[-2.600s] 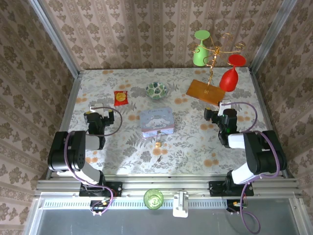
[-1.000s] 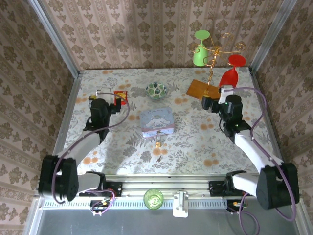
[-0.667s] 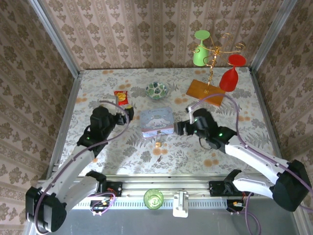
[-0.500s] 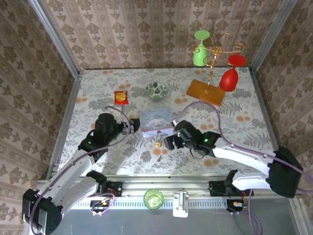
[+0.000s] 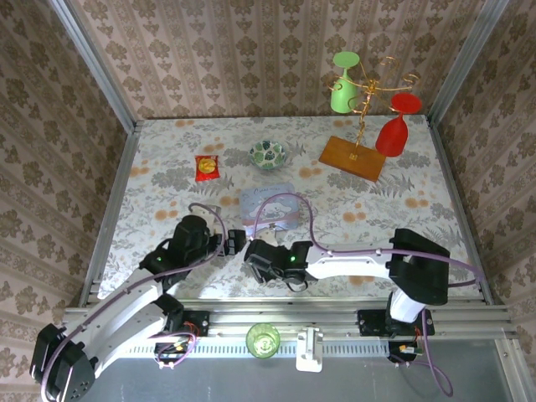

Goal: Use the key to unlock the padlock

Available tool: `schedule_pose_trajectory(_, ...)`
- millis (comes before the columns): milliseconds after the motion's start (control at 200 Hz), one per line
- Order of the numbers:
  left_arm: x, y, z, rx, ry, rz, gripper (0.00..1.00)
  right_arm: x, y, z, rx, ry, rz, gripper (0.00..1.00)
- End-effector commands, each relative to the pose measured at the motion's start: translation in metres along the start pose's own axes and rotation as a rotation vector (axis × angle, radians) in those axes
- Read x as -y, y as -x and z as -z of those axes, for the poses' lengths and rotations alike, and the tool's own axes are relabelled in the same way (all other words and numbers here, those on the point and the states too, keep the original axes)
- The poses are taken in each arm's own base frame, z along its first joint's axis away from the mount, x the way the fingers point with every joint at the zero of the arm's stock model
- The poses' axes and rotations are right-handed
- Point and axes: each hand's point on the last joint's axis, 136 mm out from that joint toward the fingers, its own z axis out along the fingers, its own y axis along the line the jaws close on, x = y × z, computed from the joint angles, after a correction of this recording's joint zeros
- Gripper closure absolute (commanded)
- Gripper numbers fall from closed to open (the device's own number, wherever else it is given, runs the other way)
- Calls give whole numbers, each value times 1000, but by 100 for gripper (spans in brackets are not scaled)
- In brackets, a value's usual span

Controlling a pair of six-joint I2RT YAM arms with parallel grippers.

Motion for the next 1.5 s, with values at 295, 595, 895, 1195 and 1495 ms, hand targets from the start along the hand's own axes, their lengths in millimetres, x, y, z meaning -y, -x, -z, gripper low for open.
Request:
schedule_pose_trajectory(295,7,0,-2,32,-55,55,0,10,-24,-20,-50,-121,-21,56)
schedule_pose_trajectory(595,14,2,-2,49,-84,74,0,26,-41,-29,-105,-215,-14,61)
schedule_pose_trajectory(895,24,7,-3,70,-102,68,0,53,-54,-13,-113,-268,30,65)
schedule_pose_trajectory(1195,33,5,-14,50,-116,61,0,60,-61,-5,-113,-223,14,68)
schedule_pose_trajectory(1495,42,6,-18,43,-132,52,0,60,-71,-14,-76,-137,-68,76)
